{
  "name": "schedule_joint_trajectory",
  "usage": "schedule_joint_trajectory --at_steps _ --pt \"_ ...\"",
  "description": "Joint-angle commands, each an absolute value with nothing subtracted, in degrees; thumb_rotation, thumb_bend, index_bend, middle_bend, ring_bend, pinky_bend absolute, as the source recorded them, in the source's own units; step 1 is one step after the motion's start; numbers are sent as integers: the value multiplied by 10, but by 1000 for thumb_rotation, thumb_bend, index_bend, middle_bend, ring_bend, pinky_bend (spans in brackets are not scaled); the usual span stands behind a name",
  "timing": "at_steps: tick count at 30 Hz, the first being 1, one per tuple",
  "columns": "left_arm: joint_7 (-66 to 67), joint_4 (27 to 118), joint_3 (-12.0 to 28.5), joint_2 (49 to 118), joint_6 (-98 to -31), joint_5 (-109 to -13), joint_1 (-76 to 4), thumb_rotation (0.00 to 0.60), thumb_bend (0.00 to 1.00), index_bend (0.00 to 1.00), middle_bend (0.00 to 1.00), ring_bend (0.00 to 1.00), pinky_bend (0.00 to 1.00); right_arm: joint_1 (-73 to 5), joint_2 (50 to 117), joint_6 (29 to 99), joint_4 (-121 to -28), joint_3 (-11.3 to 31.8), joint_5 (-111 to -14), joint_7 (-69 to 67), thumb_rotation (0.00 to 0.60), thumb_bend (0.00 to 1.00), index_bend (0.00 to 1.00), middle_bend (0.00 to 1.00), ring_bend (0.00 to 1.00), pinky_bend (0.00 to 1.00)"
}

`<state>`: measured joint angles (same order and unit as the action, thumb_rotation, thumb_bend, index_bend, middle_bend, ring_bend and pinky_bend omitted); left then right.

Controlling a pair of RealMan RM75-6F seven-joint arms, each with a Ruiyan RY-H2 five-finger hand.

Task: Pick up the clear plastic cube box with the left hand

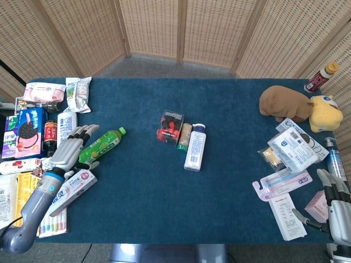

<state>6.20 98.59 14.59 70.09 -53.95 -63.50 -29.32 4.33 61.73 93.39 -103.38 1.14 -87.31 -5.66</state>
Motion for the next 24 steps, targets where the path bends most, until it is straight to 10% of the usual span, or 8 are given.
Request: schedule_joint_trajectory --at_steps 1,24 --pt "72 930 171 757 -504 -589 -346 600 201 0 0 0 0 50 613 940 -1030 10 -871 -69 515 72 0 35 0 0" --pt "45 638 228 972 -387 -484 -549 423 0 0 0 0 0 85 580 974 -1040 12 -873 -112 510 72 0 33 0 0"
